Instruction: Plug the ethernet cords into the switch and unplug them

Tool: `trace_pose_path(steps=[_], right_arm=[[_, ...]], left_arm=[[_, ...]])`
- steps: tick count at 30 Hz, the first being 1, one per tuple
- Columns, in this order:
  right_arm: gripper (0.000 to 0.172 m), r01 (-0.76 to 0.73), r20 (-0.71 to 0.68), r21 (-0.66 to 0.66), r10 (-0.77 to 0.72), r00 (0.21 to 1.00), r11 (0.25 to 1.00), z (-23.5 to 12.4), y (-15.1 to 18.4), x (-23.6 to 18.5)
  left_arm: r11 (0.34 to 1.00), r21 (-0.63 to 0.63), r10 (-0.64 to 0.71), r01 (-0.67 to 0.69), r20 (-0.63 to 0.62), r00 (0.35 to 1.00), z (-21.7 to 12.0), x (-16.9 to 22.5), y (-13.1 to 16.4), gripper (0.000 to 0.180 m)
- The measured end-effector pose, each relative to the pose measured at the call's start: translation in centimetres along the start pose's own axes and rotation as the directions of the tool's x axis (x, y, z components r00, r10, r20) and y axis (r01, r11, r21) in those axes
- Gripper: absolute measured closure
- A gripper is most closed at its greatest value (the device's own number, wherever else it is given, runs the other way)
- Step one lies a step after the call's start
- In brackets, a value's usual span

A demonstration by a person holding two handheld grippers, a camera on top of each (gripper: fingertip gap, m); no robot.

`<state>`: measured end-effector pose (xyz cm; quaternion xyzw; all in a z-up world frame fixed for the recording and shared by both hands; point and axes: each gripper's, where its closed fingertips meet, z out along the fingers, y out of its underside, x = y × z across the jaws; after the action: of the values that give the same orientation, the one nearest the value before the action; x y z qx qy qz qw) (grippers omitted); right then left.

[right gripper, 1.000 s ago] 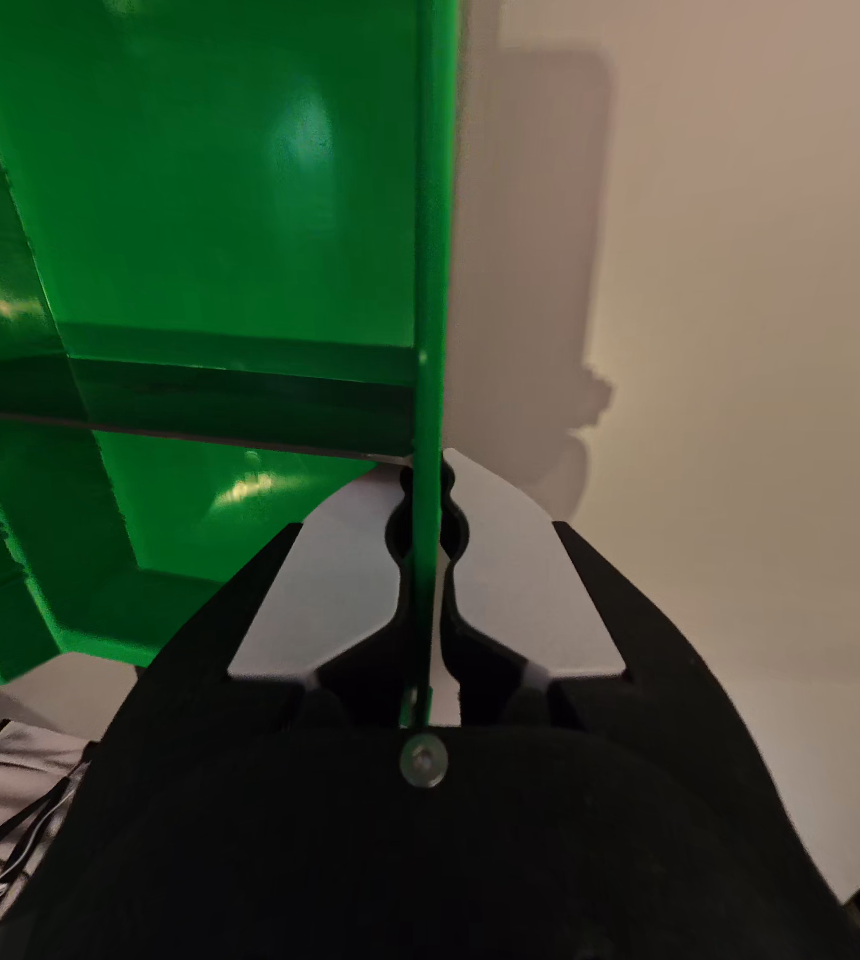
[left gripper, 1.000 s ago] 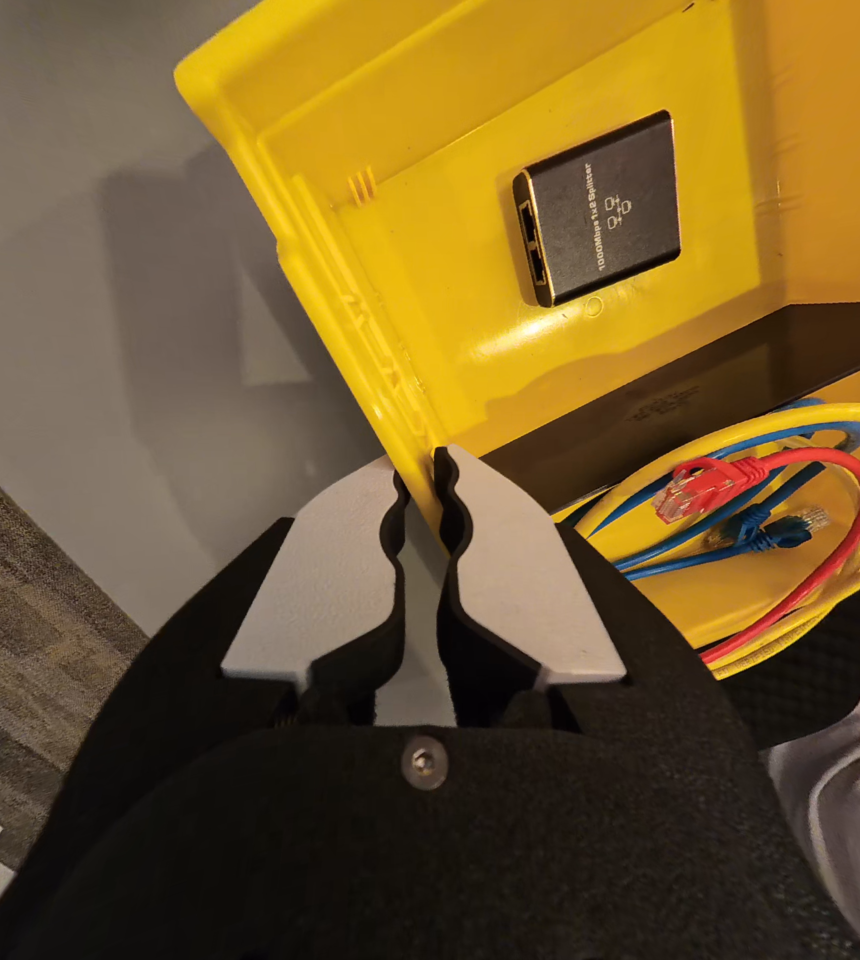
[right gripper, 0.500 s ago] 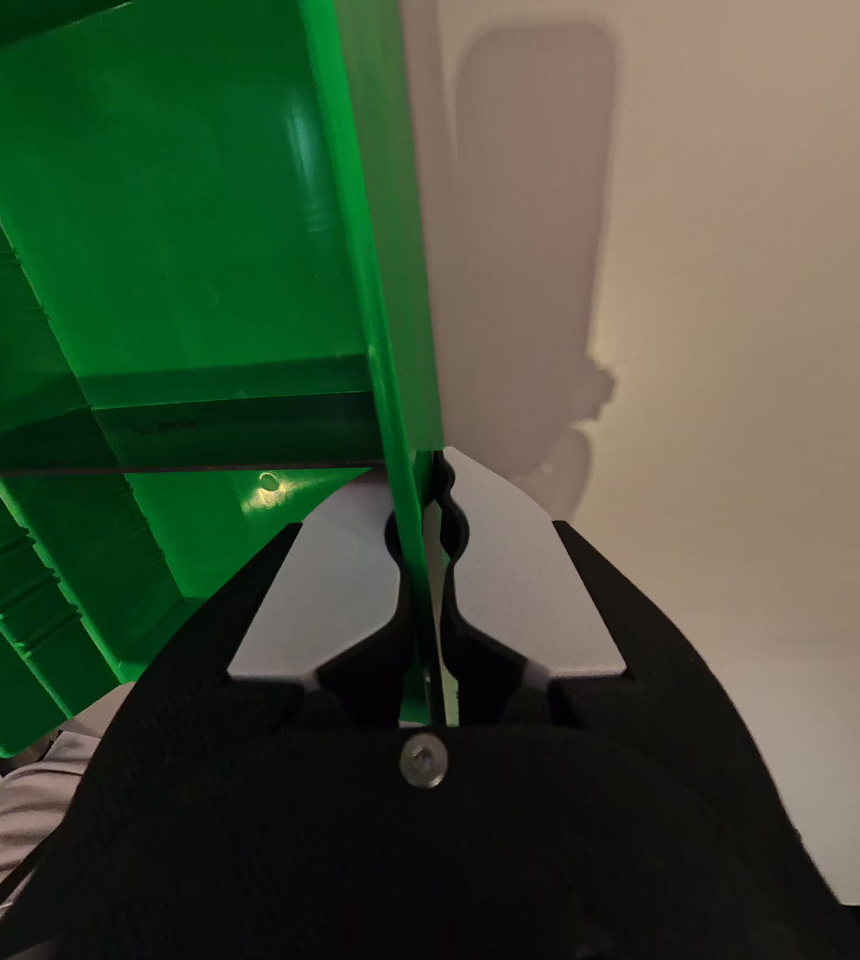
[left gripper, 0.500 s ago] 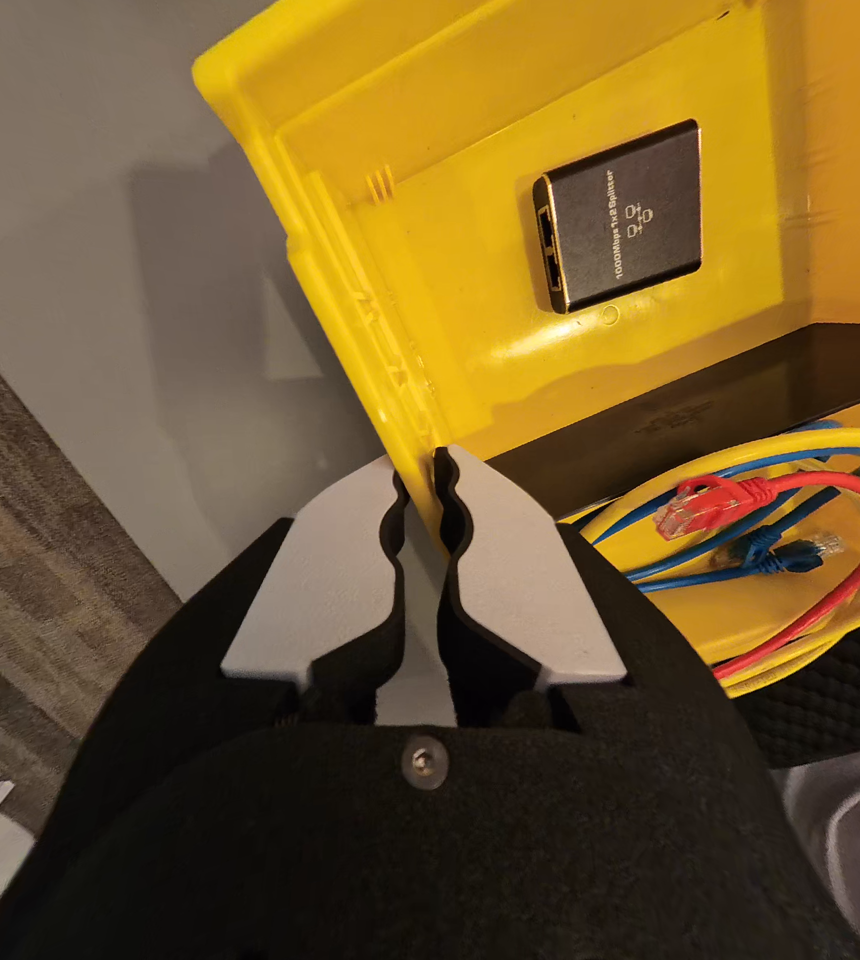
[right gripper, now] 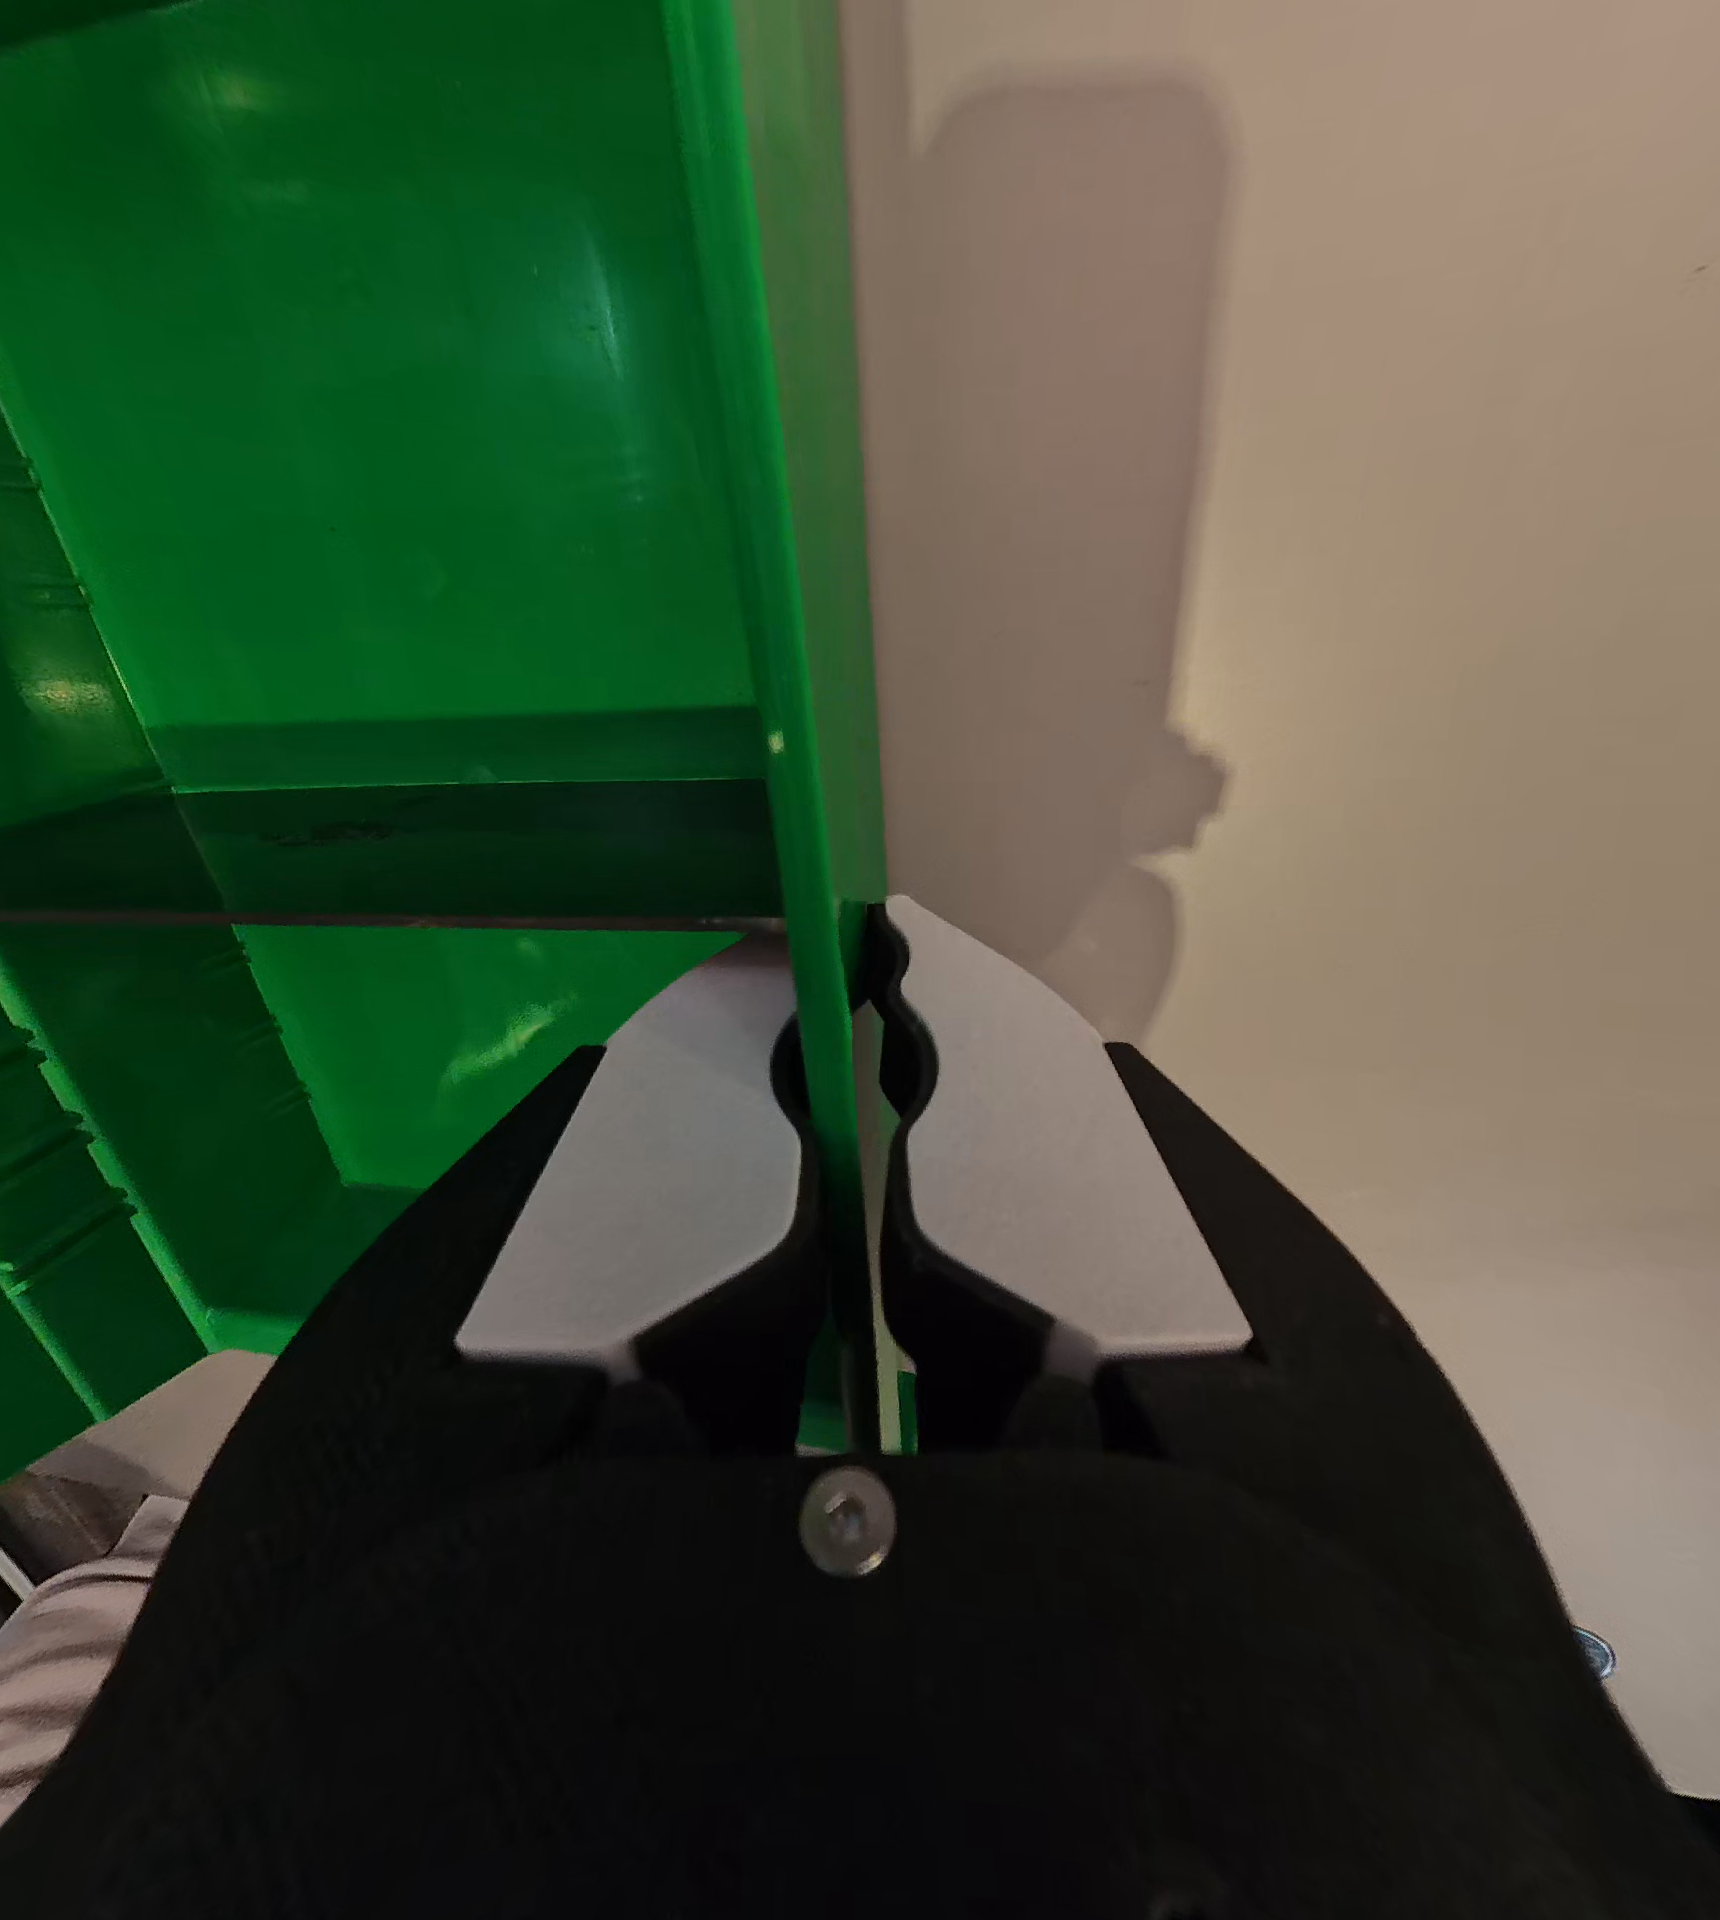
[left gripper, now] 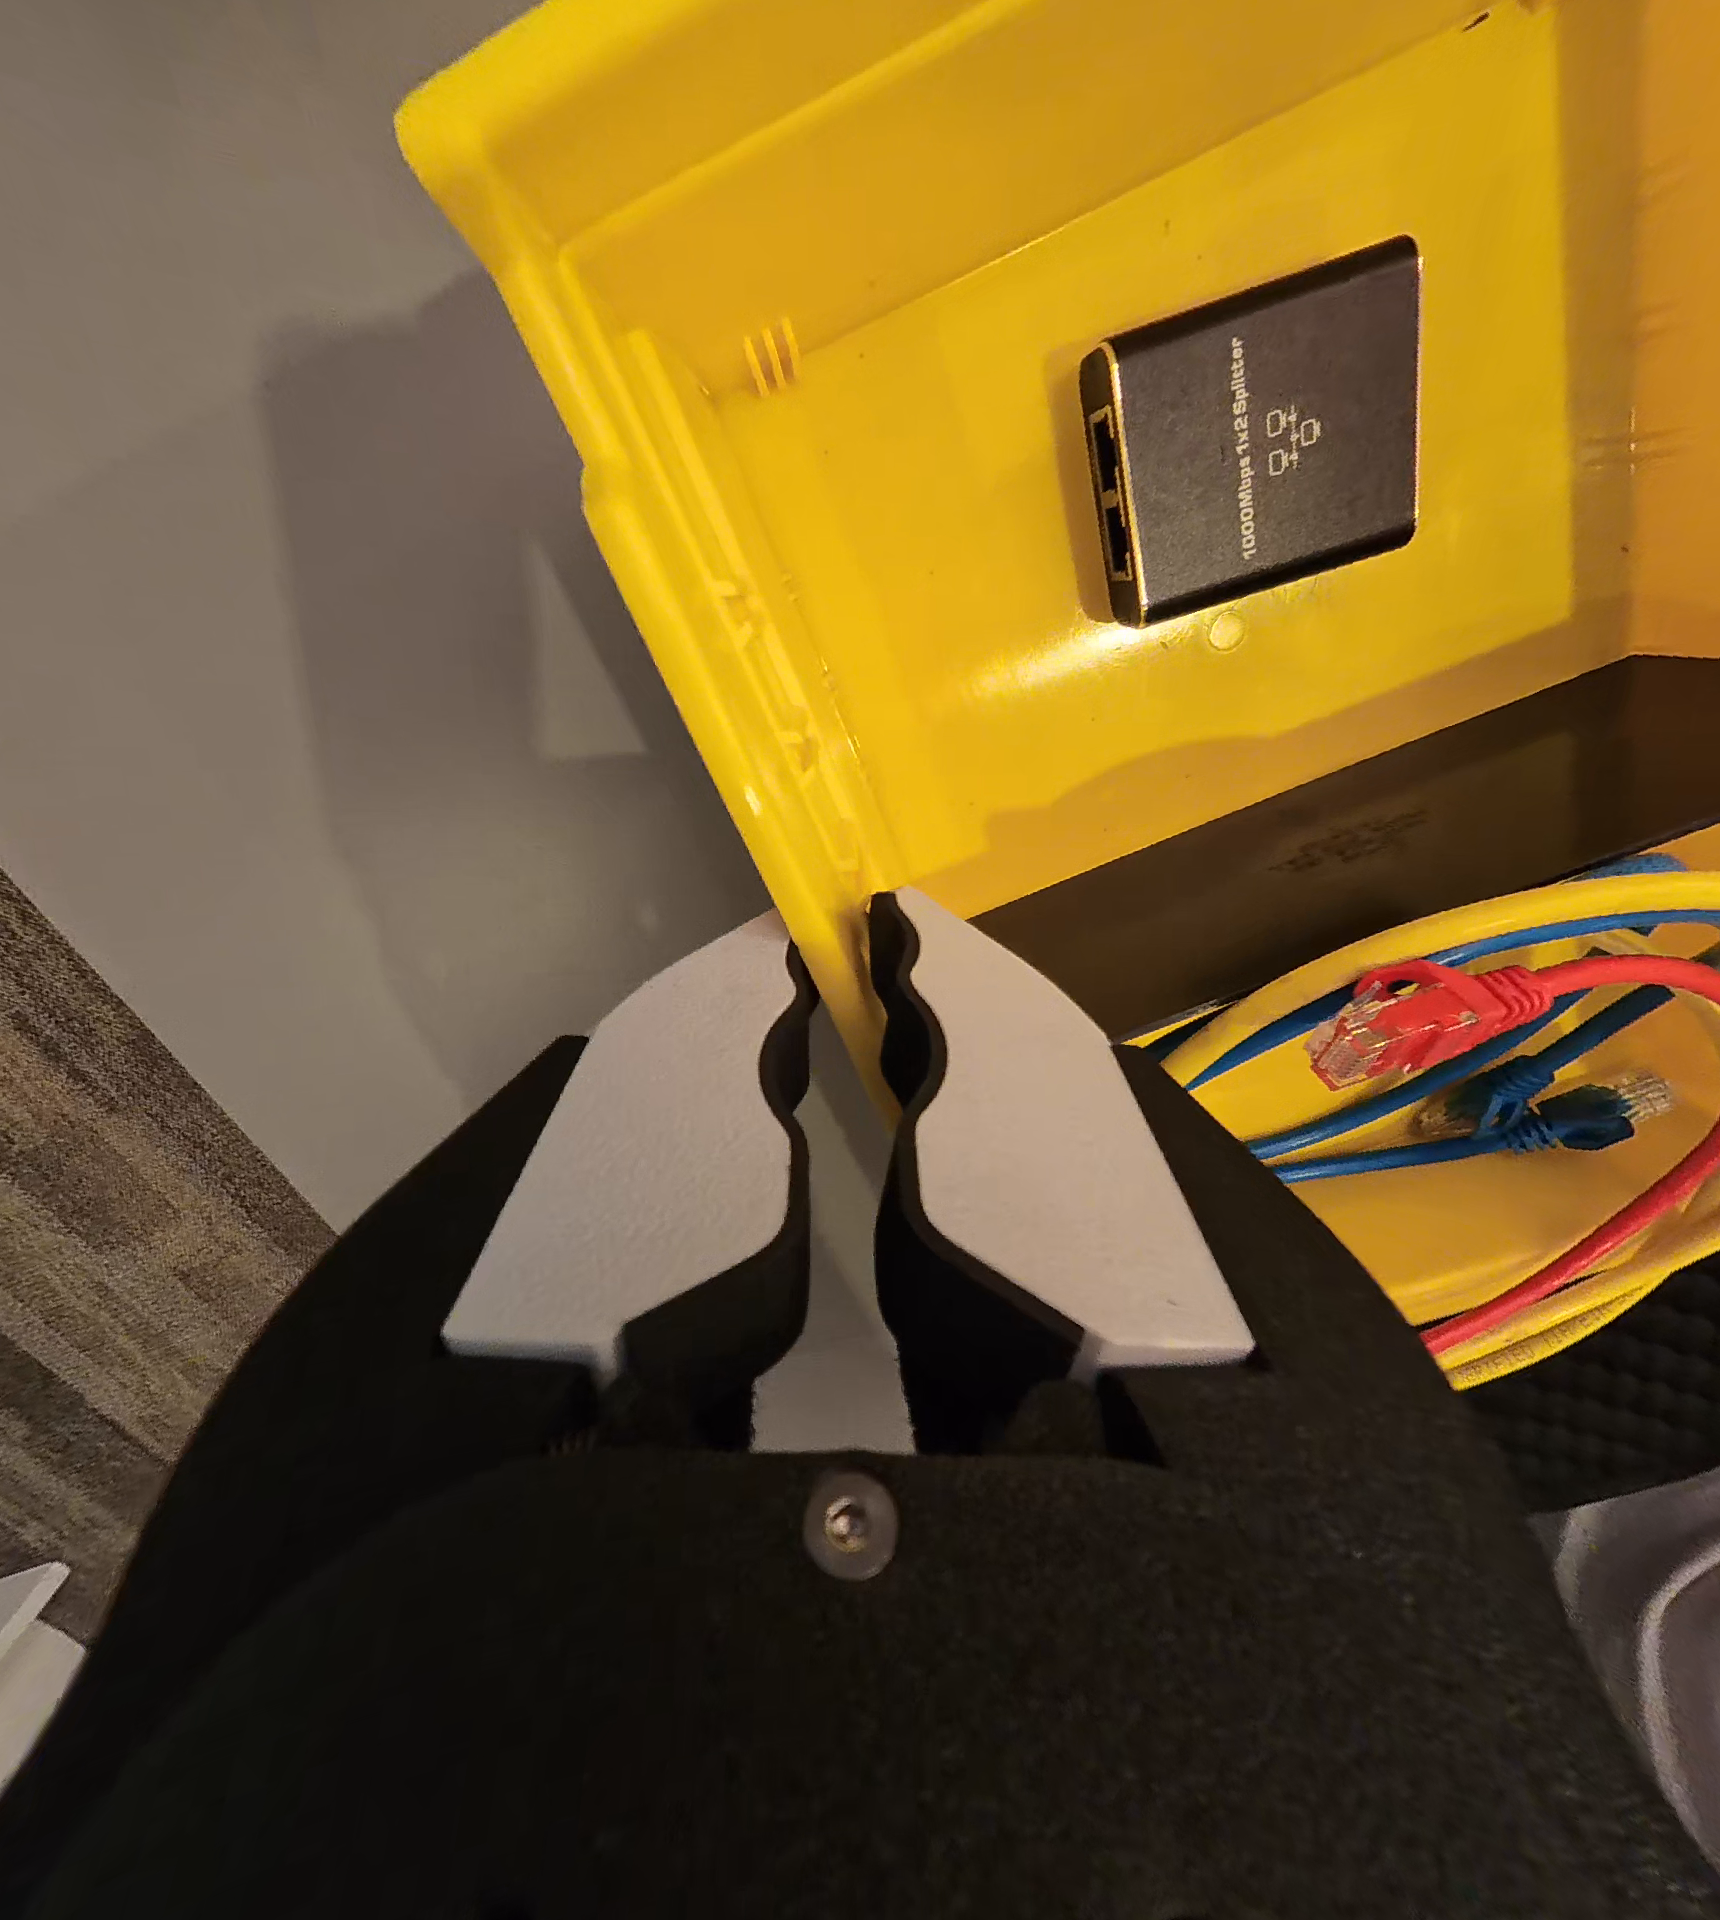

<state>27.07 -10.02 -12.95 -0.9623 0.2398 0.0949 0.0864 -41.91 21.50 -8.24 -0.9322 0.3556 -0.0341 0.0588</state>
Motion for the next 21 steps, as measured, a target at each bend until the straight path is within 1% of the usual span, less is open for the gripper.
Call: trace_pose_path(steps=[8,13,16,17,18,19,20,21], right_arm=[[0.166,0.011,0.0,-0.001,-0.011,1.0,1.0,-0.1,0.0,0.5],[0.166,0.045,-0.012,0.021,-0.045,0.999,0.999,-0.1,-0.2,0.6],[0.165,0.089,-0.017,0.029,-0.088,0.996,0.996,-0.1,-0.2,0.6],[0.162,0.106,-0.013,0.035,-0.106,0.994,0.994,-0.1,-0.2,0.4],[0.154,0.121,0.009,0.052,-0.122,0.993,0.991,-0.2,-0.4,0.1],[0.149,0.125,0.028,0.078,-0.127,0.991,0.989,-0.5,-0.5,-0.2],[0.146,0.125,0.044,0.105,-0.131,0.99,0.987,-0.9,-0.8,-0.4],[0.144,0.128,0.063,0.141,-0.138,0.988,0.982,-1.4,-1.1,-0.6]], left_arm=[[1.0,0.008,-0.002,0.001,0.018,1.0,0.0,0.0,0.0,0.172],[1.0,0.004,0.002,-0.002,0.022,1.0,0.0,-0.1,0.0,0.171],[1.0,0.025,0.0,0.0,0.022,1.0,0.0,-0.1,-0.1,0.17],[0.998,0.061,0.006,-0.008,0.035,0.999,-0.1,-0.3,-0.4,0.167],[0.994,0.11,0.014,-0.02,0.057,0.998,-0.4,-0.5,-0.8,0.162],[0.986,0.163,0.025,-0.038,0.08,0.996,-0.9,-0.7,-1.3,0.154],[0.976,0.212,0.025,-0.049,0.115,0.993,-1.5,-1.2,-1.6,0.137],[0.966,0.252,0.025,-0.06,0.141,0.99,-2.2,-1.5,-1.7,0.133]])
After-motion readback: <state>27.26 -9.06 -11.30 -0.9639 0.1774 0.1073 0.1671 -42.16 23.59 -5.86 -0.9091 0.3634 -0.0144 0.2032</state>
